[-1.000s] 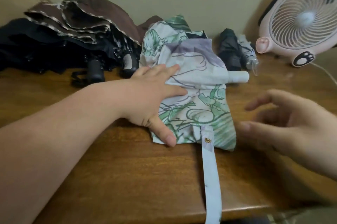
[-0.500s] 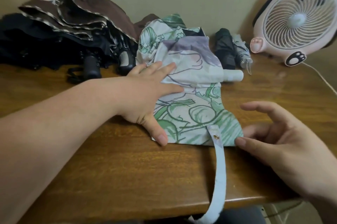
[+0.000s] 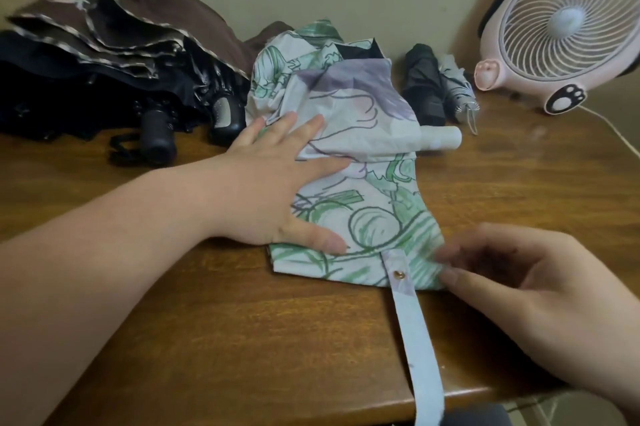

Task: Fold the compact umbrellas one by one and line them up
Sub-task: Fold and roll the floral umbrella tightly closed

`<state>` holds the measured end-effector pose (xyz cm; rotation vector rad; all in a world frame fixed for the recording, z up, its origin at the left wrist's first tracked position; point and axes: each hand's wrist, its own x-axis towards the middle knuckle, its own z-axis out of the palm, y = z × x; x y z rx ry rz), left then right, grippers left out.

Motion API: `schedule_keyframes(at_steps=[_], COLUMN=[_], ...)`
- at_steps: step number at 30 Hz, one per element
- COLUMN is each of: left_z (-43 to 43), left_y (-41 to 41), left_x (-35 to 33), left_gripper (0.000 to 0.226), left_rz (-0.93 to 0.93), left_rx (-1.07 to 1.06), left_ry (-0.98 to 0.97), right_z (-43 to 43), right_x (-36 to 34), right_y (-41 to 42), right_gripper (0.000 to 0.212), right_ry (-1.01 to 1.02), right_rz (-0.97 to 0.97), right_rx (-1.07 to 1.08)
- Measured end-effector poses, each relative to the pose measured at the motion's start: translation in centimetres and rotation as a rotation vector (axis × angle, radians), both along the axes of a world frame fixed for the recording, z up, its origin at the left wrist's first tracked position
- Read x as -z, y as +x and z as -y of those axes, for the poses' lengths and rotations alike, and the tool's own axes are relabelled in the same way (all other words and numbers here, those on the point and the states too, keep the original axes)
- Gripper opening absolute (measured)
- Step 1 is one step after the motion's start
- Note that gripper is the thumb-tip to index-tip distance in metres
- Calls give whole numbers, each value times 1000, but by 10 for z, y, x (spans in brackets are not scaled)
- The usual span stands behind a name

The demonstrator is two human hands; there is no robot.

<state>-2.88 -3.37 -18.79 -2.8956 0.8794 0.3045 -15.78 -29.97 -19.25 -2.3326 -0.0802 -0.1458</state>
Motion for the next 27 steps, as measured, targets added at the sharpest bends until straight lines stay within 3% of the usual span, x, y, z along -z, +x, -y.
schedule_keyframes(at_steps=[3,6,9,13,16,19,21,24,27], left_z=[2,3,3,2,0,-2,-1,0,-1], left_y=[1,2,1,2,4,5,7,9,5], left_x=[0,-1,0,0,-1,-1,1,1,-4], left_gripper=[125,126,122,130,133,136,138,138,122], left_rz=[12,14,10,19,-6,-37,-43,-25,-16], left_rx=[-6,-8,5,10,14,27,24,28,5], left_ry=[27,10,-38,-7,-19,-5,-19,-46,-196], right_z=[-2,-16,-37,-33,-16,-2,3,2,-15], right_x=[-7,-26,-36,-9,-10,-28,-42,-58,-65], right_y=[6,28,56,71,71,74,83,111,148], right_gripper=[21,50,72,71,75,76,65,31,17], right_ry=[-329,-413,-592,-794,-884,-927,-848,-371,13], right_rz=[292,378,287,61,-132,-142,46,418,332], right_rx=[30,-107,-285,-514,-543,-584,-554,-252,76])
